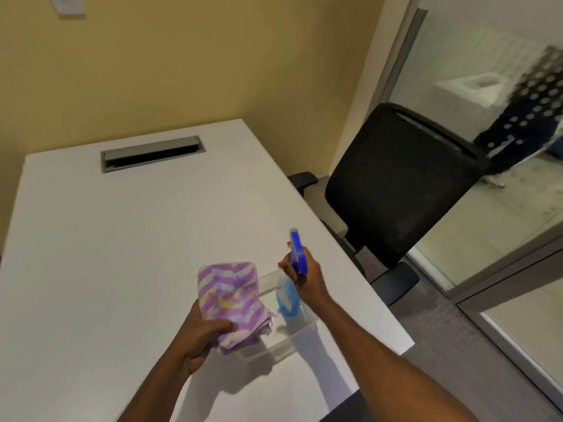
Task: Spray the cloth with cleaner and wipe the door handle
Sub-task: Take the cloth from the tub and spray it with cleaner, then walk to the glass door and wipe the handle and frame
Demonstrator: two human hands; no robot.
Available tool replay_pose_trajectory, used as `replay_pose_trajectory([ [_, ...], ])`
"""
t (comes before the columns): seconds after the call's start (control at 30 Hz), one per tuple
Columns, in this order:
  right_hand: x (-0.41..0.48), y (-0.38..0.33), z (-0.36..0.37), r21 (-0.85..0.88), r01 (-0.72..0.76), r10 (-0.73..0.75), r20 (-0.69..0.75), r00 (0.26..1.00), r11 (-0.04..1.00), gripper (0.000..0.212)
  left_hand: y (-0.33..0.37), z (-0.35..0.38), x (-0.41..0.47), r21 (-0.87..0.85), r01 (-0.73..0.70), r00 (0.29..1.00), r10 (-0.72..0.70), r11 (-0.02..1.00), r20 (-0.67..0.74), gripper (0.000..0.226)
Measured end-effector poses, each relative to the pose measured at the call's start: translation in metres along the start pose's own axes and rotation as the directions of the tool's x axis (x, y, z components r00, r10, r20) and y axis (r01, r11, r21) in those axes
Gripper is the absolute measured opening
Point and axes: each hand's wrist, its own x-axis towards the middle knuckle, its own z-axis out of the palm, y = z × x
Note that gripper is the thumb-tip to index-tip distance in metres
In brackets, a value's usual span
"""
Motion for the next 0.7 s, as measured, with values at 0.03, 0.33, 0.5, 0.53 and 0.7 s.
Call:
replay_pose_trajectory([
  [0.03,0.000,0.004,0.004,0.006,-0.004,0.003,0.026,1.000,1.000,0.038,-0.007,-0.008,0.000,-0.013,0.010,1.000,-0.010,1.000,-0.012,0.098],
  [0.33,0.012,-0.002,-0.003,-0.074,-0.007,0.011,0.055,0.998,0.997,0.043,-0.001,-0.015,0.023,0.036,-0.098,0.990,0.094,0.995,0.109,0.103],
  [0.5,0.016,0.001,-0.010,-0.144,0.001,0.007,0.049,0.999,0.990,0.047,0.005,-0.007,0.022,-0.005,-0.068,0.990,0.068,0.998,0.126,0.105],
  [0.53,0.015,0.000,-0.011,-0.128,-0.006,0.013,0.053,0.999,0.992,0.049,0.006,-0.004,0.021,0.021,-0.064,0.991,0.061,0.998,0.119,0.112],
  [0.7,0.010,0.000,-0.011,-0.102,-0.016,0.019,0.026,0.999,0.995,0.060,0.013,0.008,0.015,0.043,-0.023,0.998,0.020,0.999,0.065,0.131],
])
